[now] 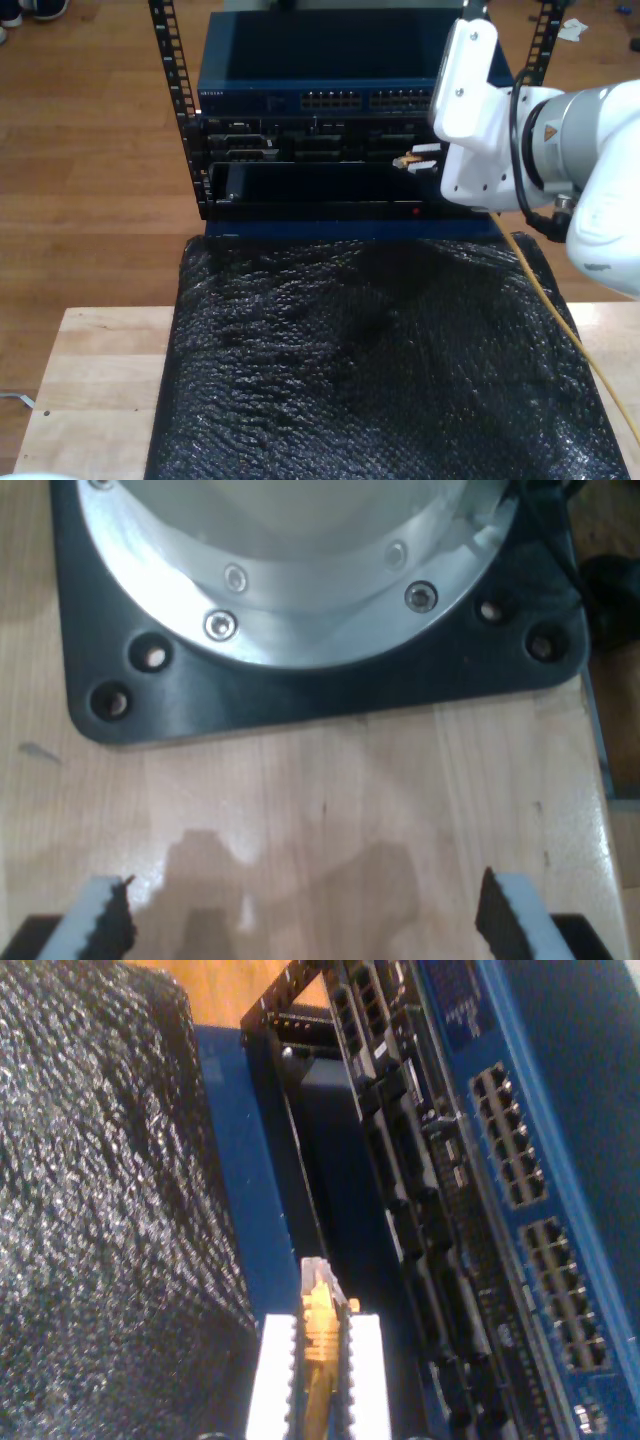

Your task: Grab the cable and plug it in

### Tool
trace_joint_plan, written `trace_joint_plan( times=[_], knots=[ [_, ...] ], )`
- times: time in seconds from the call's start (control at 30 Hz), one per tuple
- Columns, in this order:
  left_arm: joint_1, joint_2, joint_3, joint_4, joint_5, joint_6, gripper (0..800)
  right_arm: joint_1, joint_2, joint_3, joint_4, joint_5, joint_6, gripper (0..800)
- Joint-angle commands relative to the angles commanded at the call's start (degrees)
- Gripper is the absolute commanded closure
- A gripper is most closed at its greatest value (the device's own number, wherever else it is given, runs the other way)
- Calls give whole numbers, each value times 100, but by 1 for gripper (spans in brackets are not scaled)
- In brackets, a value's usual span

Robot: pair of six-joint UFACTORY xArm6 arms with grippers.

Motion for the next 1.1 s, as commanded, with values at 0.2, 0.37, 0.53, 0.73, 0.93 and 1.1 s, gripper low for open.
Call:
trace_joint_plan(
  times=[0.2,0.37,0.53,0.73,0.93,1.1],
  knots=[
    [0,0,0,0,0,0,0,44,404,105,-26,-738,-26,799],
    [0,0,0,0,0,0,0,185,659,105,-44,-1011,-35,800],
    [9,0,0,0,0,0,0,185,703,97,-44,-1064,-35,799],
    [0,0,0,0,0,0,0,185,853,114,-114,-1855,-53,800],
    [0,0,0,0,0,0,0,176,1020,-62,-193,-1916,-44,800],
    [0,0,0,0,0,0,0,176,1301,-431,-325,-1908,-44,800]
  ],
)
